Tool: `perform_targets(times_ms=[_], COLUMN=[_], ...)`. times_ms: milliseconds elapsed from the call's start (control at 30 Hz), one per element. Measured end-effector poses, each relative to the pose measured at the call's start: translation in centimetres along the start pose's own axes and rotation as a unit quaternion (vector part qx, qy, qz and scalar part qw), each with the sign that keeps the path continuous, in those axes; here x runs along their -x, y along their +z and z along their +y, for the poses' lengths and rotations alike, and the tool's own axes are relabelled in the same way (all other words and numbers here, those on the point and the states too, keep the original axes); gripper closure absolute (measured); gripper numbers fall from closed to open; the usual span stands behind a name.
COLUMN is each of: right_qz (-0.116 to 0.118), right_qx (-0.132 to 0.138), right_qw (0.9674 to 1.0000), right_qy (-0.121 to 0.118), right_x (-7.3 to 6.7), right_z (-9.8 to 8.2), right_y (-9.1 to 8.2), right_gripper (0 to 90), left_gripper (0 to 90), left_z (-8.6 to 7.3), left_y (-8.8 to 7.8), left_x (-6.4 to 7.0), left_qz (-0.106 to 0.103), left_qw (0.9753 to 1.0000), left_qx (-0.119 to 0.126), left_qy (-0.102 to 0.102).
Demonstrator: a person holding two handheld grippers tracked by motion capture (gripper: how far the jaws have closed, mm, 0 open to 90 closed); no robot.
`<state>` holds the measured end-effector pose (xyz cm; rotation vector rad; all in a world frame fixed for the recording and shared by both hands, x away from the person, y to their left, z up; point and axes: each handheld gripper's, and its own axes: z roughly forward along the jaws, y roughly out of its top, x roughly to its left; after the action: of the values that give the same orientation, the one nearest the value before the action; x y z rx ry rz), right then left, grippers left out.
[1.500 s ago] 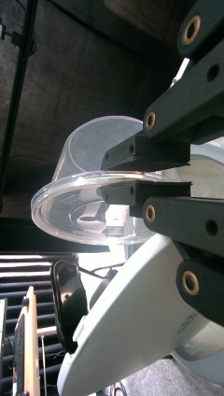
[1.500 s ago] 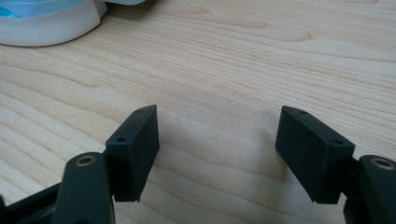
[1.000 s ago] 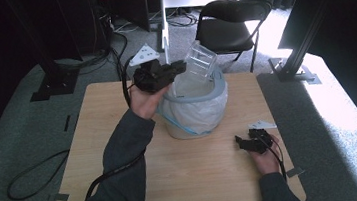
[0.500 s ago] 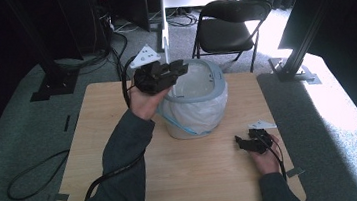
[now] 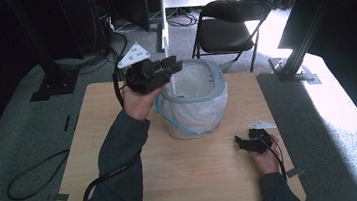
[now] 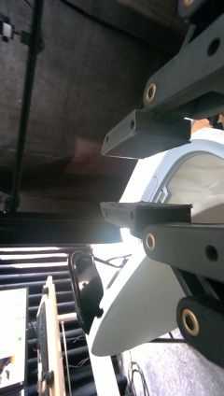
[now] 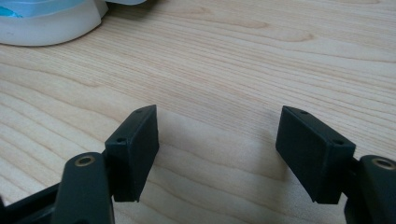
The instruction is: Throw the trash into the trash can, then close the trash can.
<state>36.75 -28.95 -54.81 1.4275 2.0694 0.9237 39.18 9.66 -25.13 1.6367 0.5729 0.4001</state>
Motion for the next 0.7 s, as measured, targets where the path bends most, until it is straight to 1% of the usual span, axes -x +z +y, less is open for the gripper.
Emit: perform_targets(times_ms=[133, 267, 533, 700], right_qz=[0.0, 0.0, 0.0, 0.0], right_qx=[0.0, 0.0, 0.0, -0.001], right_qw=[1.0, 1.0, 1.0, 1.0], right_qy=[0.0, 0.0, -0.001, -0.001], right_x=[0.0, 0.0, 0.0, -0.1], right_z=[0.0, 0.0, 0.0, 0.0], right_y=[0.0, 0.0, 0.0, 0.0], right_gripper=[29.0, 29.0, 29.0, 29.0], left_gripper=[66.5, 65.5, 63.5, 63.6], left_z=[-0.2, -0.1, 0.0, 0.0], left_y=[-0.7, -1.2, -1.8, -2.2], left_x=[-0.5, -0.9, -1.4, -1.8], left_qz=[0.002, 0.006, 0.012, 0.016], left_qw=[1.0, 0.9999, 0.9997, 0.9995], left_qx=[0.005, 0.011, 0.014, 0.019], left_qy=[-0.008, -0.011, -0.014, -0.019])
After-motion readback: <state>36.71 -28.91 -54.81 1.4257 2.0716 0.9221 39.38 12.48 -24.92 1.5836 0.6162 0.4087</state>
